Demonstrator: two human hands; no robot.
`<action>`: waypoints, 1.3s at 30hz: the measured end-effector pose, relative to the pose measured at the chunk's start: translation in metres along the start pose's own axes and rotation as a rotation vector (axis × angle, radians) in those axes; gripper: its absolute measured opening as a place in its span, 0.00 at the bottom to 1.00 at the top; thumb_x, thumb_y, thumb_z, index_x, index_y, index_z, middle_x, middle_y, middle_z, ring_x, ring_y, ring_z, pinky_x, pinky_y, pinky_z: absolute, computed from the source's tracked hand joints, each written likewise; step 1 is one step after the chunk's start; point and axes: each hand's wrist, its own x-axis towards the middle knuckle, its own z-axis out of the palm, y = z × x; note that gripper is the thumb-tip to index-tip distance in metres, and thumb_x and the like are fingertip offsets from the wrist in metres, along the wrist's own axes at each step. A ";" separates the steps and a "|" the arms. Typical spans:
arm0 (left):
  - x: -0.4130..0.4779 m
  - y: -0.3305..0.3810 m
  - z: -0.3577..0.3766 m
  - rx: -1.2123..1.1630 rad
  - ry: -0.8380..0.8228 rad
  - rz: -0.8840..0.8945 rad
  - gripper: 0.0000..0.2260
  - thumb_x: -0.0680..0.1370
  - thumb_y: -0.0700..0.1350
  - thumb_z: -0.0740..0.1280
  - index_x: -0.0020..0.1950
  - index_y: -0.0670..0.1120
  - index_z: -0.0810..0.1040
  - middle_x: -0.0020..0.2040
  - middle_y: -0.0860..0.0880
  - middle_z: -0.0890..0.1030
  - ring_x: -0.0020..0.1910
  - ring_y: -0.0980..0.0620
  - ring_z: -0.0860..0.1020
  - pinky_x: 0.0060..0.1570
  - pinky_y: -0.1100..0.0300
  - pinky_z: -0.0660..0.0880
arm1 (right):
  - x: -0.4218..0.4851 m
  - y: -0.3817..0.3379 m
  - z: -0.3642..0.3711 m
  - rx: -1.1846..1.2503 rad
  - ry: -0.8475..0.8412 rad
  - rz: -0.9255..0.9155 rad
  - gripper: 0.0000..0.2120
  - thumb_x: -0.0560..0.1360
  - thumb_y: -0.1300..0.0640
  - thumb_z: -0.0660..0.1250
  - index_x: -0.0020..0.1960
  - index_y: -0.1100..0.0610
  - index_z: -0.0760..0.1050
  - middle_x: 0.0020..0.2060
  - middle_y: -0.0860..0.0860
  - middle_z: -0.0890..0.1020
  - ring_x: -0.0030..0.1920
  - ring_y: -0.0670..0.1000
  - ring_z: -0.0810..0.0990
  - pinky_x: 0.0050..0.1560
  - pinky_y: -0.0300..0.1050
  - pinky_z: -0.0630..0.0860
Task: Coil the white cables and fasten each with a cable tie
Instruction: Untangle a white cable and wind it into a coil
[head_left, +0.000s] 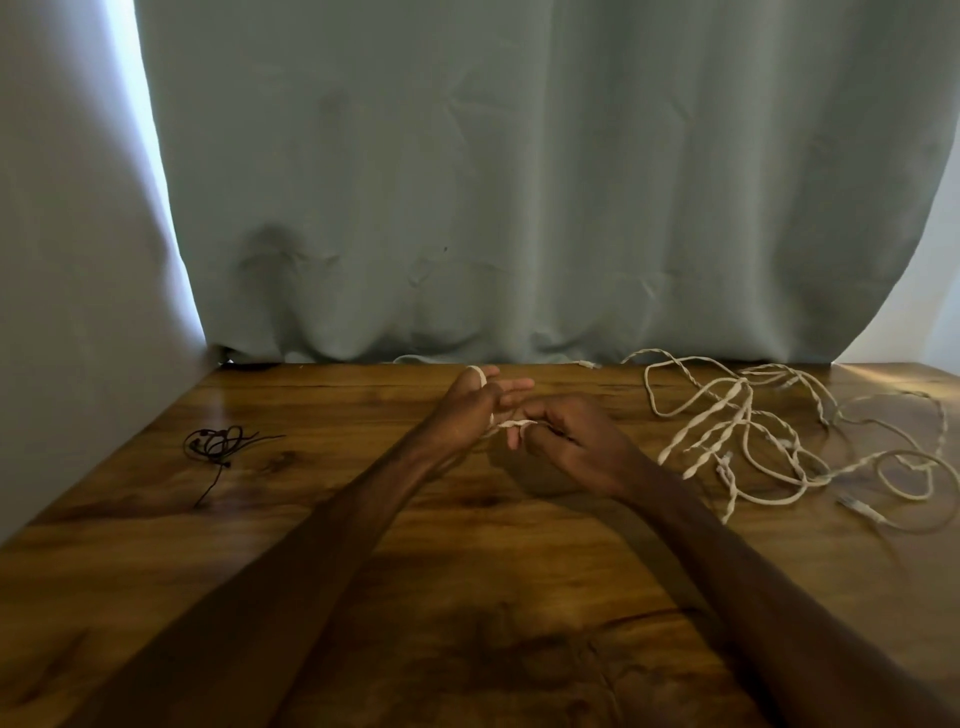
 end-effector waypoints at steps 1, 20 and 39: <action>-0.002 -0.002 0.001 0.092 -0.007 -0.002 0.17 0.83 0.36 0.57 0.72 0.44 0.64 0.61 0.43 0.83 0.55 0.49 0.83 0.58 0.52 0.80 | 0.000 0.001 -0.001 -0.030 0.032 -0.005 0.10 0.77 0.57 0.64 0.46 0.52 0.84 0.35 0.34 0.82 0.34 0.41 0.79 0.37 0.37 0.72; -0.024 0.038 0.010 -0.105 -0.550 -0.288 0.20 0.85 0.55 0.57 0.35 0.50 0.66 0.26 0.56 0.59 0.19 0.61 0.57 0.19 0.63 0.46 | 0.000 0.035 -0.019 -0.234 0.252 0.001 0.11 0.82 0.55 0.63 0.48 0.54 0.84 0.35 0.46 0.83 0.37 0.45 0.79 0.38 0.45 0.71; -0.010 0.029 0.007 -0.826 -0.023 -0.214 0.10 0.86 0.36 0.55 0.48 0.42 0.71 0.59 0.34 0.81 0.57 0.36 0.81 0.58 0.47 0.81 | 0.001 0.012 0.027 -0.188 -0.198 0.056 0.13 0.83 0.51 0.61 0.47 0.55 0.80 0.36 0.46 0.82 0.36 0.44 0.79 0.39 0.45 0.75</action>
